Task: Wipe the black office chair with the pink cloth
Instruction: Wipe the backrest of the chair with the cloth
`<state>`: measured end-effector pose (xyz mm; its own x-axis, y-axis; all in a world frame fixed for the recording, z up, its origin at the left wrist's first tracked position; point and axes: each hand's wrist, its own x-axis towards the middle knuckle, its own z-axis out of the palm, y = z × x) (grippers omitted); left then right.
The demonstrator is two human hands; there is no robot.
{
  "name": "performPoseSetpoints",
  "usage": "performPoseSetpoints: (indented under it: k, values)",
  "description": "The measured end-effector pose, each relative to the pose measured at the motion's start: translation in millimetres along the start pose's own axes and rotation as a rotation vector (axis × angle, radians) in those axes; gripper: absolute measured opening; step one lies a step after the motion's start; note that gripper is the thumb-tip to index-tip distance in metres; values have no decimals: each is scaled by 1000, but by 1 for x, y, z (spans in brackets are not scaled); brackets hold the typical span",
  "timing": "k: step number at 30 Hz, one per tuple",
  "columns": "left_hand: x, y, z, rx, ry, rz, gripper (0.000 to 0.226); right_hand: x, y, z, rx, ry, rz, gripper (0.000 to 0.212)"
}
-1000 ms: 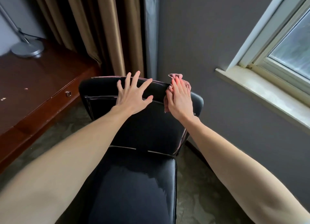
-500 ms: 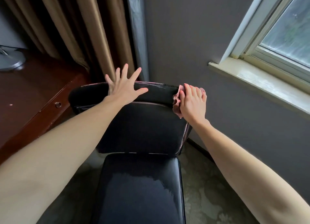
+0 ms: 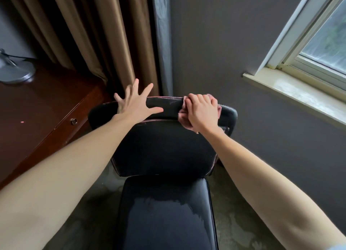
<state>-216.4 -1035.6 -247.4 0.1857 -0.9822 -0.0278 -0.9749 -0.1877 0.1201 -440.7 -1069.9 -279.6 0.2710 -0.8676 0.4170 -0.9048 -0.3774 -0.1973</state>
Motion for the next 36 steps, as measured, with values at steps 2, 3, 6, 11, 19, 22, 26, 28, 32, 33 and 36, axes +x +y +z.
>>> performPoseSetpoints:
  k: [2, 3, 6, 11, 19, 22, 26, 28, 32, 33, 36]
  values:
    - [2, -17, -4, 3, -2, -21, 97, -1, 20, 0, -37, -8, 107, 39]
    - [4, -24, -5, 6, -2, -29, 98, 0, 24, 2, -58, -27, 143, 39]
    - [8, -33, -6, 22, -18, -33, 99, 9, 3, 7, -143, -59, 138, 41]
    - [12, -38, -7, 11, -34, -39, 101, 24, -56, 18, -119, -121, -48, 35]
    - [7, -61, -10, -67, -26, -42, 102, 12, -2, 6, -178, -89, 55, 37]
    - [5, -74, -11, -58, -29, -70, 101, 12, -2, 6, -176, -70, 132, 42]
    - [4, -77, -11, -32, -26, -79, 100, 29, -56, 17, -184, -152, 56, 27]
    - [1, -82, -11, -36, -27, -94, 101, 34, -95, 26, -124, -207, 0, 31]
    - [-2, -88, -9, -79, -50, -122, 104, 36, -117, 29, -33, -129, -56, 48]
    - [-2, -88, -10, -78, -49, -117, 105, 34, -105, 27, -45, -135, -64, 44]
    - [-2, -90, -11, -73, -37, -97, 106, 22, -52, 15, -87, -146, 47, 42]
